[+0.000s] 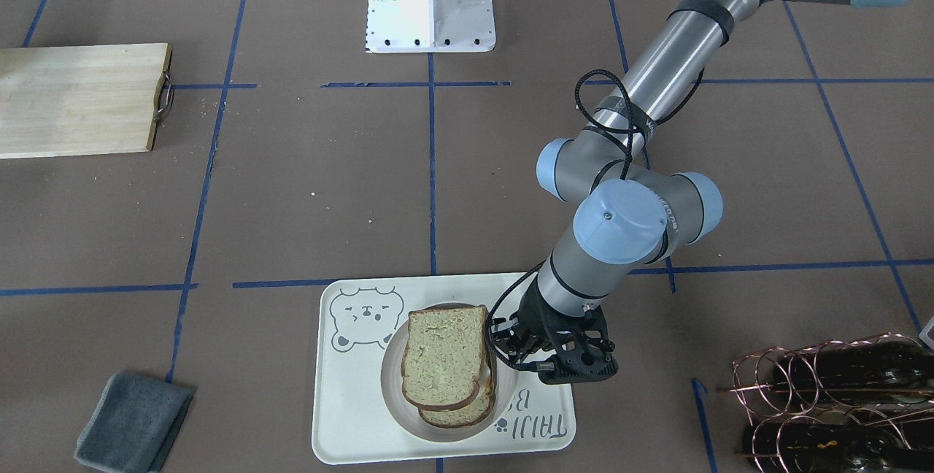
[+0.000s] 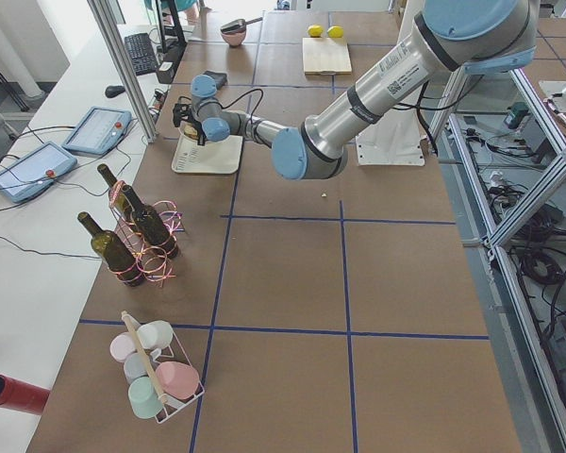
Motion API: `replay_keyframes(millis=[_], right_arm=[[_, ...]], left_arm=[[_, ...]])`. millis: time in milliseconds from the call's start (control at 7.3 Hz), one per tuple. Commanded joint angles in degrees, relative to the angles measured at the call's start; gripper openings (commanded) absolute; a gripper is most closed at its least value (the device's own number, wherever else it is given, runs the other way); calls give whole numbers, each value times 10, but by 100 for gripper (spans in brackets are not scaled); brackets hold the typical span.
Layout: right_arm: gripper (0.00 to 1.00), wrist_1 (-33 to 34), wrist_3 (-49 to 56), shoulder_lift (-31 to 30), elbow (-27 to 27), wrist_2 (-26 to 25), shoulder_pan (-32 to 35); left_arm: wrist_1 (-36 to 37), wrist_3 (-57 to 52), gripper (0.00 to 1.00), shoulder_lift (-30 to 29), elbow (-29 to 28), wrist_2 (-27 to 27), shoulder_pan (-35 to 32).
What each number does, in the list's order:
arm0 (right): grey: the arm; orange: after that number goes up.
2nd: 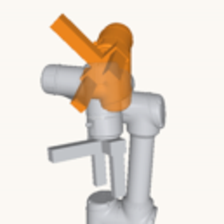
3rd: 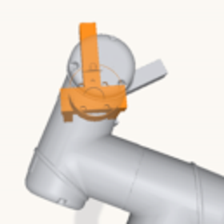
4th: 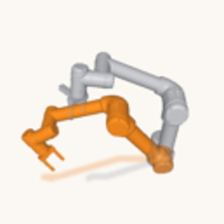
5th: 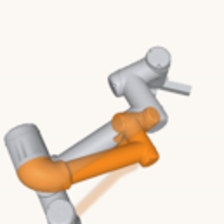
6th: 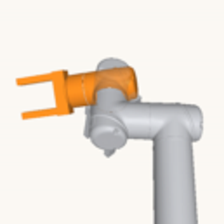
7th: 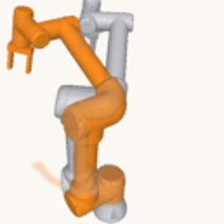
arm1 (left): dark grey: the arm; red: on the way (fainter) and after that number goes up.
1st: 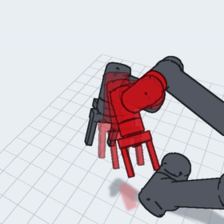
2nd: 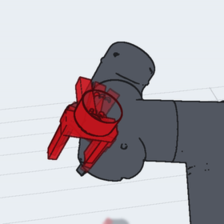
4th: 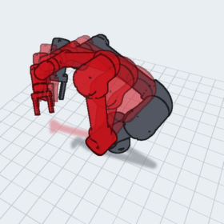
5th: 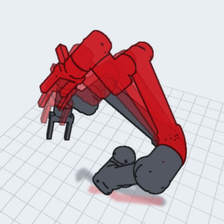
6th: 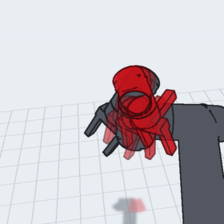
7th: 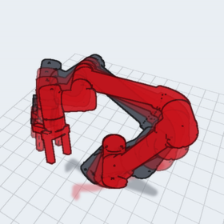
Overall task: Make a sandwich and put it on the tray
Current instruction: 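Lower the plate onto the tray and release with the left gripper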
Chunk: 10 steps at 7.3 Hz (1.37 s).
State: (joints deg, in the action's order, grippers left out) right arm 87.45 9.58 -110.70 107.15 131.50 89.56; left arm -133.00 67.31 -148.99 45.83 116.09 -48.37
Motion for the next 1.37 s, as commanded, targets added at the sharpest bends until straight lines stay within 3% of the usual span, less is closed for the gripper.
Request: replay_keyframes(millis=[0,137,274,548,1096,1233], right_arm=[[100,0,0,0,-4,0,0],[100,0,-1,1,-5,0,0],[100,0,-2,2,-7,-1,0],[100,0,-2,1,-12,0,0],[100,0,-1,0,-15,1,0],[100,0,-2,0,-14,1,0]], left_arm=[[-21,-3,66,-9,-20,-10,13],[-21,-23,92,-9,-18,-10,14],[-21,-31,100,-8,-6,-11,12],[-7,-36,100,9,47,-13,-8],[244,-183,100,223,435,19,-31],[312,-264,100,281,536,21,-39]])
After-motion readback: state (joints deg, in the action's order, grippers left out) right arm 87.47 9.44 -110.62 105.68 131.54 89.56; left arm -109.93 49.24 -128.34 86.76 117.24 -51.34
